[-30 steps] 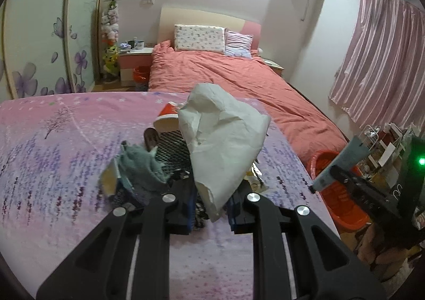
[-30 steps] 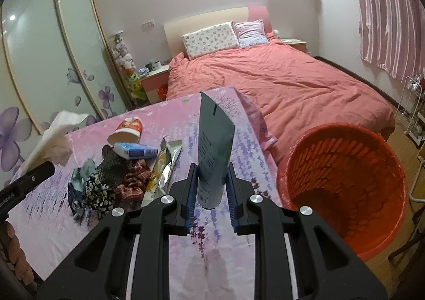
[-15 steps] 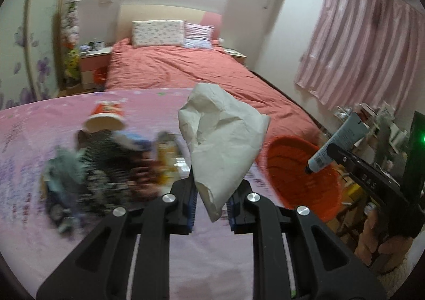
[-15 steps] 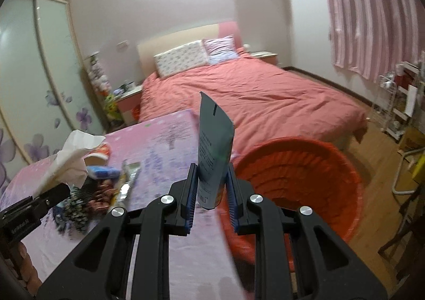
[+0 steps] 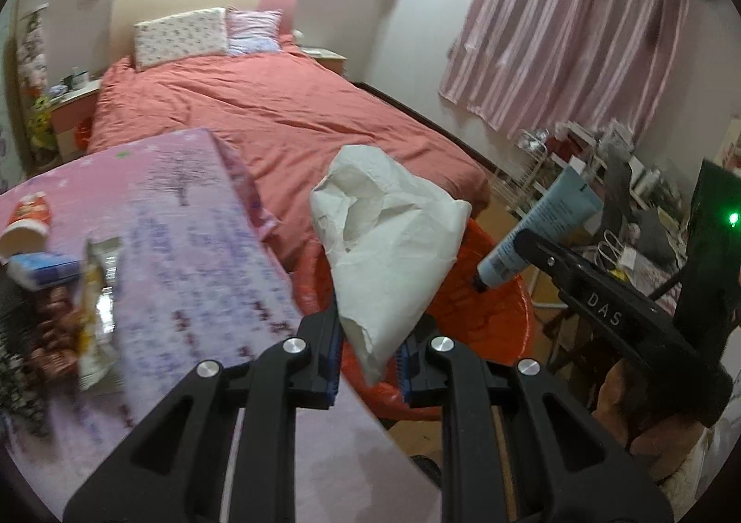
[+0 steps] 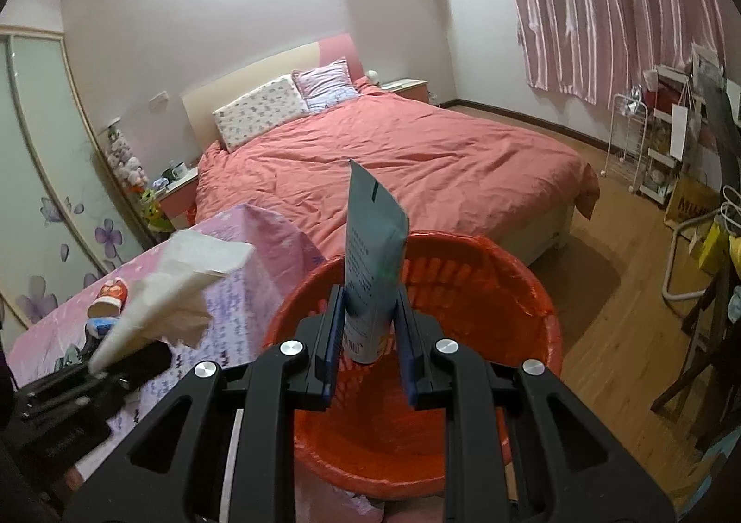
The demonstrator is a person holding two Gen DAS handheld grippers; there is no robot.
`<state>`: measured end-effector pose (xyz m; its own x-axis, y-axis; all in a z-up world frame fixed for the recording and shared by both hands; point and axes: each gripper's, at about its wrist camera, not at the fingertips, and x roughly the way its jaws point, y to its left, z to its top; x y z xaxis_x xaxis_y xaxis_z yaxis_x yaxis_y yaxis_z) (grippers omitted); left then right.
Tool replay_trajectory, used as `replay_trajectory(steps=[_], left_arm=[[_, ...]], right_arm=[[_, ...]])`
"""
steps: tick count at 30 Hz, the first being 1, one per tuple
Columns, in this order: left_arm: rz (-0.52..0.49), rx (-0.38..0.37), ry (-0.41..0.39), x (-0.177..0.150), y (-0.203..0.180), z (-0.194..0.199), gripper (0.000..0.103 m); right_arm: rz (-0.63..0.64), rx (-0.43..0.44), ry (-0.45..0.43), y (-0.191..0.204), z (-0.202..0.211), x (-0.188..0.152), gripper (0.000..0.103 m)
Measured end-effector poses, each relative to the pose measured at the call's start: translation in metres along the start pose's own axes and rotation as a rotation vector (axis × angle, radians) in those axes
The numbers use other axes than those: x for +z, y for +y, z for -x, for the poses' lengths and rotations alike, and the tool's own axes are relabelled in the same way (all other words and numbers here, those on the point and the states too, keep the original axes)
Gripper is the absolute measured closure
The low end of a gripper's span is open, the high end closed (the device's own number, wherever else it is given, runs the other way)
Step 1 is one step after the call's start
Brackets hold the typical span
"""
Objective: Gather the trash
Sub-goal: 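Carry the white bag and blue tube to the orange basket with both tools, then open both tools to drop the bag and tube into the basket, then grasp the blue snack bag with the left tool while the right tool grasps the foil wrapper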
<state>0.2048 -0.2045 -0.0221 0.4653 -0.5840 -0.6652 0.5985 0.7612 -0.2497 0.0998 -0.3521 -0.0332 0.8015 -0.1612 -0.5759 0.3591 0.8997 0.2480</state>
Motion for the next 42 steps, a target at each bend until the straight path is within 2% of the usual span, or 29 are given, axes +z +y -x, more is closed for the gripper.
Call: replay_trajectory(steps=[8, 12, 13, 15, 18, 21, 23, 28, 31, 37, 42], left_arm=[[-0.069, 0.008, 0.065, 0.001, -0.027, -0.048, 0.081], [-0.073, 0.025, 0.084, 0.000, -0.026, -0.062, 0.067], [-0.074, 0.026, 0.086, 0.000, -0.026, -0.063, 0.064], [-0.074, 0.036, 0.096, -0.001, -0.025, -0.067, 0.059], [-0.066, 0.048, 0.098, -0.002, -0.017, -0.065, 0.053], [-0.065, 0.071, 0.077, -0.007, -0.007, -0.051, 0.047], [-0.063, 0.098, 0.058, -0.010, 0.001, -0.039, 0.038], [-0.052, 0.193, 0.010, -0.026, 0.033, 0.000, 0.031], [-0.015, 0.227, -0.006, -0.032, 0.055, 0.021, 0.030], [0.097, 0.341, -0.047, -0.052, 0.116, 0.073, 0.030], [0.189, 0.478, -0.086, -0.075, 0.175, 0.121, 0.030]], right_arm=[[-0.031, 0.000, 0.025, -0.019, -0.011, 0.001, 0.081], [-0.051, 0.010, 0.039, -0.027, -0.017, 0.003, 0.079], [-0.055, 0.016, 0.039, -0.027, -0.018, 0.003, 0.077], [-0.061, 0.018, 0.042, -0.029, -0.020, 0.005, 0.061], [-0.063, 0.013, 0.038, -0.031, -0.018, 0.006, 0.055], [-0.037, -0.010, 0.019, -0.025, -0.008, 0.003, 0.047], [-0.014, -0.019, 0.010, -0.022, -0.005, 0.006, 0.046], [0.037, -0.010, 0.009, 0.000, -0.002, 0.006, 0.046], [0.074, 0.001, 0.017, 0.022, -0.002, 0.001, 0.046], [0.160, 0.056, 0.054, 0.075, -0.009, -0.018, 0.046], [0.223, 0.121, 0.108, 0.128, -0.022, -0.038, 0.046]])
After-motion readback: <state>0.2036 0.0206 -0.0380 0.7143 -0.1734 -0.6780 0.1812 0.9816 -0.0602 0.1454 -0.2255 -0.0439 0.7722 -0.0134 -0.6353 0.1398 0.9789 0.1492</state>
